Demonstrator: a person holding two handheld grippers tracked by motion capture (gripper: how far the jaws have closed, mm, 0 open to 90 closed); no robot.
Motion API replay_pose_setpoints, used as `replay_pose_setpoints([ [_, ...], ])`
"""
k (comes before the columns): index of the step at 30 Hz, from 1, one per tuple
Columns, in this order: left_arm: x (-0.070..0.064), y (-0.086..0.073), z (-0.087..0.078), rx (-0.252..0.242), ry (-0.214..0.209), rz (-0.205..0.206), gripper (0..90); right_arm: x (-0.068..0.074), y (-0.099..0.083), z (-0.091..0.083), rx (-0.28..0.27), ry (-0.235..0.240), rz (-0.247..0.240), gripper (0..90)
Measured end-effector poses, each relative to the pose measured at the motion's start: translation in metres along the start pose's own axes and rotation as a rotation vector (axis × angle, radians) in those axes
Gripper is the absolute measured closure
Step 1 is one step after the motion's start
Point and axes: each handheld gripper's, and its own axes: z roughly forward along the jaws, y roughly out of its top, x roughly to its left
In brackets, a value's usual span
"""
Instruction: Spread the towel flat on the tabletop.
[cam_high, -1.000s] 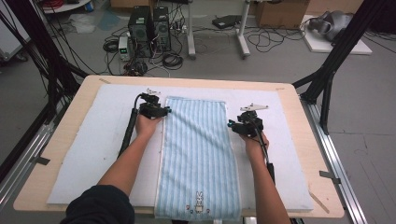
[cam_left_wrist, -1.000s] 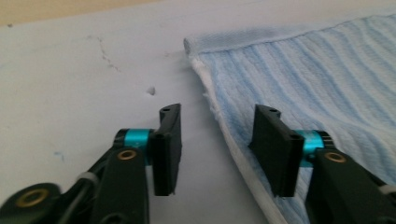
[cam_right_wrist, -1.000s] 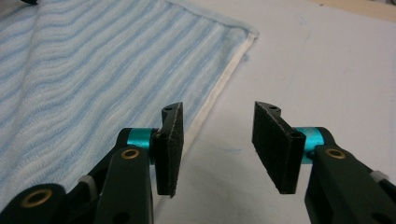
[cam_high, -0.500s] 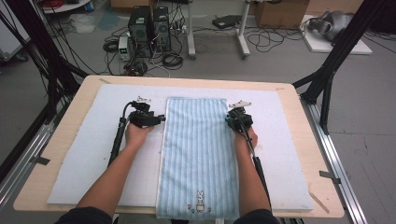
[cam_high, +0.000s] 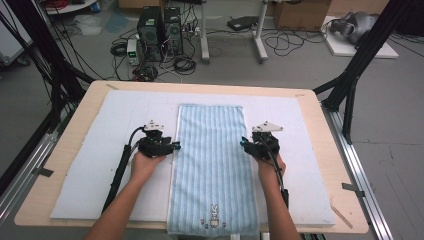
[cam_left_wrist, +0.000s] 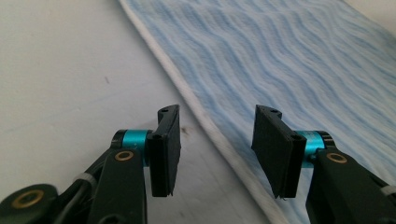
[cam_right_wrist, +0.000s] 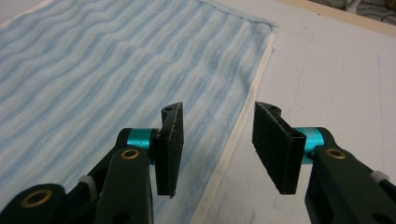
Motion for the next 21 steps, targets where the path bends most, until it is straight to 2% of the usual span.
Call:
replay_pose_setpoints([
  [5,-0.012,-0.016,-0.017,0.009,-0.014,0.005,51.8,0.01,-0.02,-0.026,0.0,0.031,0.003,54.6],
  [7,-0.016,-0.024,-0.021,0.015,-0.016,0.002,53.7,0.014,-0.029,-0.033,0.004,0.035,0.009,56.2],
  [9,-0.02,-0.031,-0.024,0.003,-0.004,0.016,57.4,0.018,-0.038,-0.039,0.022,0.045,0.02,58.1],
  [11,-0.024,-0.036,-0.028,0.0,0.017,0.047,72.6,0.024,-0.046,-0.043,0.041,0.057,0.026,59.3],
  [12,-0.026,-0.037,-0.029,0.013,0.03,0.069,83.6,0.027,-0.05,-0.044,0.057,0.063,0.032,59.3],
  [13,-0.027,-0.037,-0.029,0.012,0.037,0.077,89.2,0.03,-0.053,-0.046,0.064,0.068,0.039,60.3],
  [16,-0.027,-0.037,-0.03,0.019,0.047,0.066,89.7,0.037,-0.062,-0.047,0.089,0.073,0.039,66.2],
  [19,-0.021,-0.036,-0.034,0.03,0.08,0.077,90.0,0.04,-0.066,-0.048,0.082,0.076,0.068,72.4],
  [21,-0.015,-0.035,-0.036,0.029,0.091,0.054,90.0,0.044,-0.066,-0.049,0.089,0.084,0.066,72.8],
])
